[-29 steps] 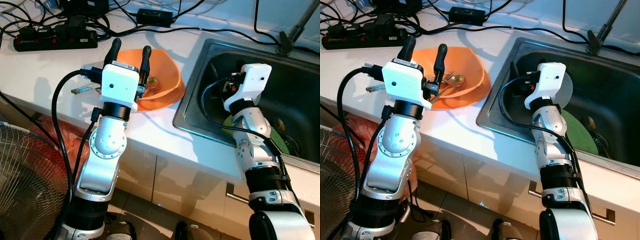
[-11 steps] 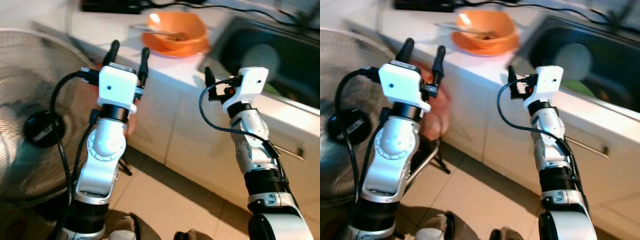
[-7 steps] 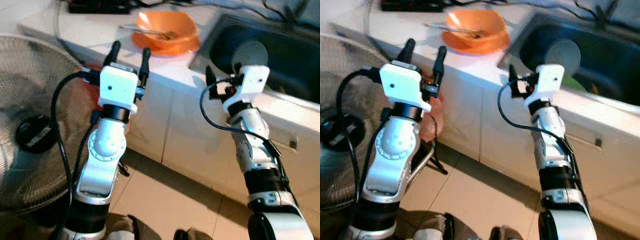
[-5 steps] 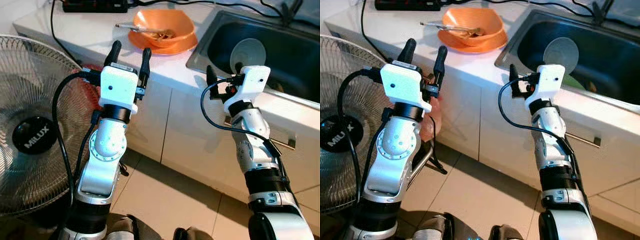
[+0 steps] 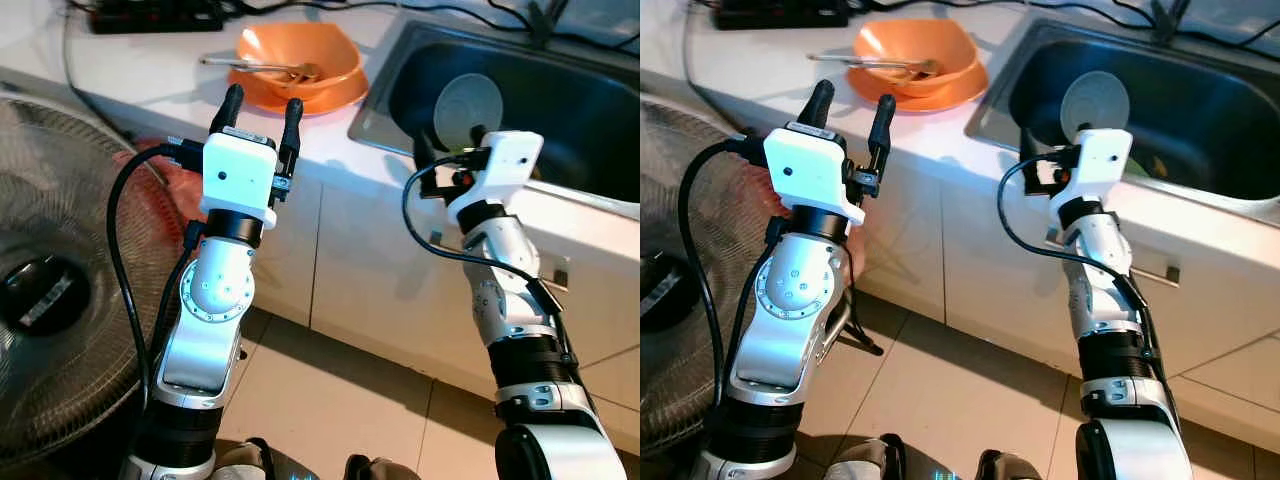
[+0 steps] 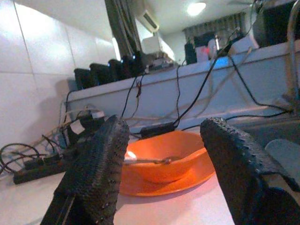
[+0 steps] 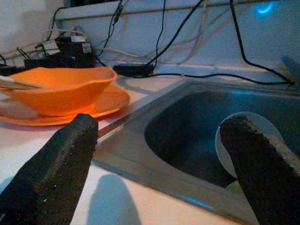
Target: Kitchen organization
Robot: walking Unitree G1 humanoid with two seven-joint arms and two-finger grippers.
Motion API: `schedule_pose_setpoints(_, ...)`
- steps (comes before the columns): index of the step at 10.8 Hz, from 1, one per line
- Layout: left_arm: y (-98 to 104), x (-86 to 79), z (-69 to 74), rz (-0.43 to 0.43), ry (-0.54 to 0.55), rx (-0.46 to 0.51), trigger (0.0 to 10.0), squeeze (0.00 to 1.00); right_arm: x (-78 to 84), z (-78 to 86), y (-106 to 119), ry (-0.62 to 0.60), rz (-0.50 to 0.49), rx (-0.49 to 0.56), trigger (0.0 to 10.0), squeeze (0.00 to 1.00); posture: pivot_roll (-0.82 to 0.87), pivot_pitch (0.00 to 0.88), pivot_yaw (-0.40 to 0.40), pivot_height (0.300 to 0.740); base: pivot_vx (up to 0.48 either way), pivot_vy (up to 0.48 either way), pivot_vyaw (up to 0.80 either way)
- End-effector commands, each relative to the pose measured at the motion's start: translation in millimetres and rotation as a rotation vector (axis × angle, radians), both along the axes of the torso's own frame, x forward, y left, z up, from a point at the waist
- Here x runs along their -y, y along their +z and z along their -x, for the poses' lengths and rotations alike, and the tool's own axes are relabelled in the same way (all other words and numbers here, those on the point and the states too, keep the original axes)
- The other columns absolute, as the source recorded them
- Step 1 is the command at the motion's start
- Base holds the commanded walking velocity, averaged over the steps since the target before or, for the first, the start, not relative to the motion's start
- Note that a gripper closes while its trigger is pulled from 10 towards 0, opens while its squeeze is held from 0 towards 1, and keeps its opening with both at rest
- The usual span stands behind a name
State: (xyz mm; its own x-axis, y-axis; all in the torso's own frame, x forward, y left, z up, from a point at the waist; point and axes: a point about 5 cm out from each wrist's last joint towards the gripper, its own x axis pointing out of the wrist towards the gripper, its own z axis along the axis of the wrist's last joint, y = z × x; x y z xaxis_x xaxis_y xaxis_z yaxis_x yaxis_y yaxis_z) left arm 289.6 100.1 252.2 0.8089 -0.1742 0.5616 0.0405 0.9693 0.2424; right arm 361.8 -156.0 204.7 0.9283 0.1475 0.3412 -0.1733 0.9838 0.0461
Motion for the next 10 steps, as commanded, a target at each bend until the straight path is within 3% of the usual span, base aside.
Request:
schedule_pose_setpoints(1,0.1,0.7,0.2,-0.006,0.000,0.000,10.0,0.00,0.0,0.2,1.1,-0.001,-0.005,0.007,10.0,0.00,0.09,0.165,-0.029,0.740,0.352,0.000,0.00)
schedule_pose_setpoints(4,0.3,1.5,0.2,-0.004,-0.003,0.003,10.0,0.00,-0.8,0.0,0.3,0.012,-0.013,0.002,10.0,0.00,0.09,0.161,-0.031,0.740,0.351,0.000,-0.44)
schedule_pose_setpoints(10,0.1,0.5,0.8,-0.005,0.003,0.004,10.0,0.00,-0.5,0.0,-0.1,0.006,-0.013,0.005,10.0,0.00,0.09,0.172,-0.035,0.740,0.351,0.000,0.00)
